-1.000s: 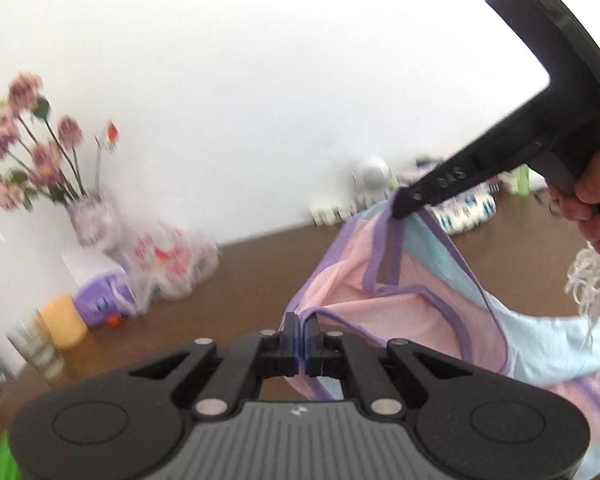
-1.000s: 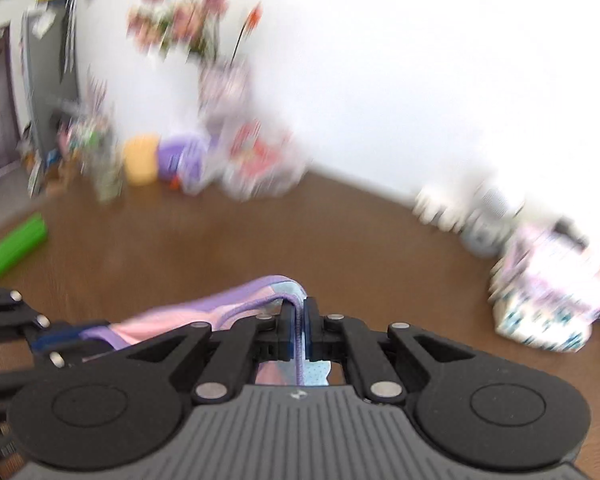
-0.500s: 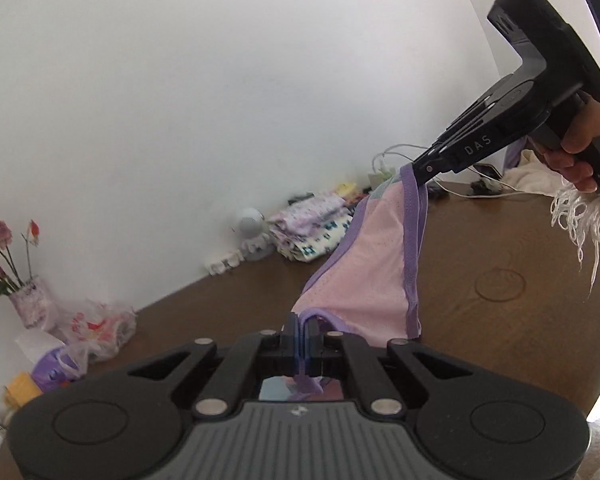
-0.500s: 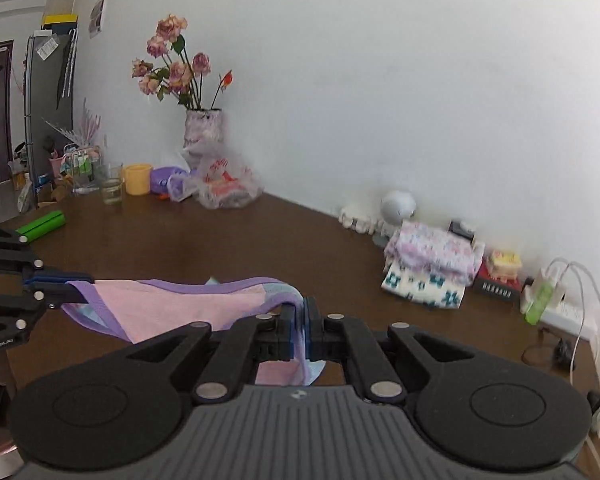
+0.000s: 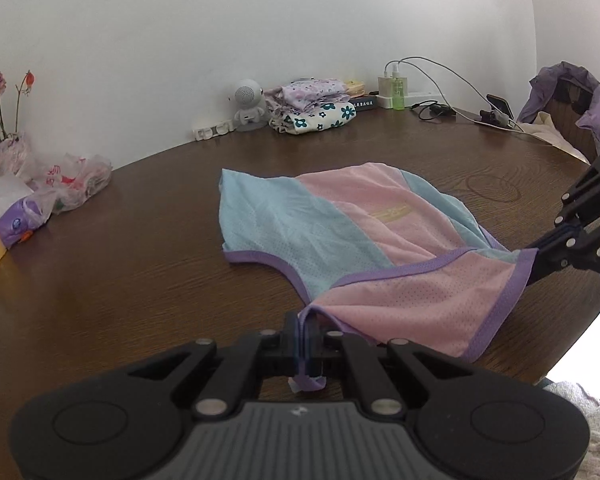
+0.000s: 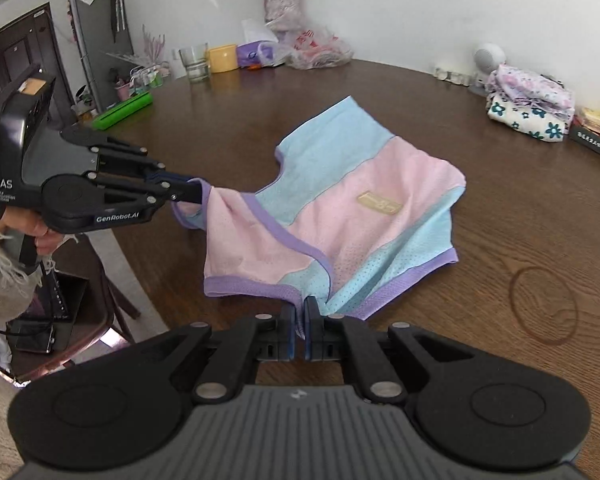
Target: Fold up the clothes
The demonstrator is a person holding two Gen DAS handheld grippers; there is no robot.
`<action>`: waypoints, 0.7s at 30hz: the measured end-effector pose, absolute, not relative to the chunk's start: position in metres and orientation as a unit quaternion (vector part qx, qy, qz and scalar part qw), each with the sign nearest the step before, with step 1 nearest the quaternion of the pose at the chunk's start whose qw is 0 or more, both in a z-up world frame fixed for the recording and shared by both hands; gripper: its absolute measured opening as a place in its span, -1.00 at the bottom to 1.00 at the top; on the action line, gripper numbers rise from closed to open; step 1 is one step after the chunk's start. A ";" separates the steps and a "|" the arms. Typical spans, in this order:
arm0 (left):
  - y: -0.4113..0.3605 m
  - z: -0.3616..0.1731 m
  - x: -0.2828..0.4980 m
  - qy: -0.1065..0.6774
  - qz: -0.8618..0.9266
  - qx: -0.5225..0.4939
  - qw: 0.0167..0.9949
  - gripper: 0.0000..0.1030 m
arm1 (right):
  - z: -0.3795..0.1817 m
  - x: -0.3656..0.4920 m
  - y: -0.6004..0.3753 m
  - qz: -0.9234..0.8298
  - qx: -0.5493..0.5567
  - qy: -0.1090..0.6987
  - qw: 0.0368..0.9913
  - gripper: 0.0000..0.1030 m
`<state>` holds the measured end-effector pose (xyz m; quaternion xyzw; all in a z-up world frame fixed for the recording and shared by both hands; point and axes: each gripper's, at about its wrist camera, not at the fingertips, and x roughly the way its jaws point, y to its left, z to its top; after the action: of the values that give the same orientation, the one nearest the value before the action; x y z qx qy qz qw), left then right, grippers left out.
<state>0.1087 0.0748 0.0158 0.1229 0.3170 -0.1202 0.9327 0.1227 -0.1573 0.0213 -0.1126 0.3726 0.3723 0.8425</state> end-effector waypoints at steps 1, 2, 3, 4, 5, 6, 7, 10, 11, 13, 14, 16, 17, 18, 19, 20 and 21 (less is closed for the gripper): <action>0.075 0.016 0.106 0.320 -0.123 0.121 0.931 -0.92 | 0.020 0.123 -0.155 0.374 -0.116 0.379 0.838 -0.90; 0.076 0.017 0.101 0.325 -0.125 0.120 0.930 -0.85 | 0.018 0.124 -0.153 0.376 -0.120 0.386 0.834 -0.89; 0.077 0.018 0.096 0.329 -0.129 0.117 0.928 -0.74 | 0.018 0.124 -0.154 0.379 -0.117 0.394 0.829 -0.78; 0.078 0.020 0.092 0.334 -0.133 0.112 0.926 -0.47 | 0.021 0.125 -0.157 0.381 -0.111 0.401 0.825 -0.63; 0.079 0.023 0.088 0.336 -0.139 0.106 0.926 -0.33 | 0.025 0.125 -0.160 0.386 -0.105 0.405 0.822 -0.52; 0.082 0.026 0.085 0.335 -0.147 0.097 0.925 -0.11 | 0.030 0.125 -0.163 0.390 -0.099 0.409 0.819 -0.35; 0.085 0.029 0.082 0.336 -0.155 0.088 0.925 0.01 | 0.037 0.126 -0.167 0.396 -0.090 0.411 0.817 -0.33; 0.092 0.036 0.082 0.338 -0.173 0.057 0.923 0.06 | 0.057 0.134 -0.174 0.411 -0.054 0.414 0.810 -0.32; 0.094 0.037 0.084 0.340 -0.172 0.047 0.923 0.09 | 0.060 0.139 -0.173 0.410 -0.054 0.409 0.814 -0.31; 0.095 0.036 0.091 0.342 -0.165 0.032 0.925 0.14 | 0.064 0.150 -0.166 0.400 -0.068 0.398 0.823 -0.31; 0.095 0.036 0.094 0.345 -0.164 0.027 0.924 0.14 | 0.063 0.156 -0.160 0.392 -0.080 0.392 0.828 -0.31; 0.095 0.032 0.103 0.355 -0.166 0.018 0.920 0.17 | 0.053 0.171 -0.150 0.393 -0.086 0.405 0.821 -0.31; 0.095 0.030 0.106 0.362 -0.168 0.013 0.917 0.17 | 0.047 0.177 -0.145 0.396 -0.087 0.415 0.814 -0.31; 0.095 0.027 0.111 0.369 -0.168 0.009 0.914 0.17 | 0.041 0.183 -0.140 0.399 -0.087 0.426 0.808 -0.31; 0.096 0.024 0.114 0.375 -0.169 0.006 0.912 0.17 | 0.040 0.181 -0.138 0.405 -0.088 0.428 0.803 -0.31; 0.096 0.021 0.116 0.377 -0.171 0.005 0.910 0.16 | 0.038 0.178 -0.135 0.410 -0.089 0.430 0.799 -0.31; 0.096 0.019 0.118 0.380 -0.172 0.004 0.909 0.12 | 0.037 0.175 -0.132 0.416 -0.091 0.432 0.795 -0.31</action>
<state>0.1176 0.0962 0.0190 0.0038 0.3797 -0.1717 0.9090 0.1754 -0.1325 0.0367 -0.0908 0.4323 0.4161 0.7948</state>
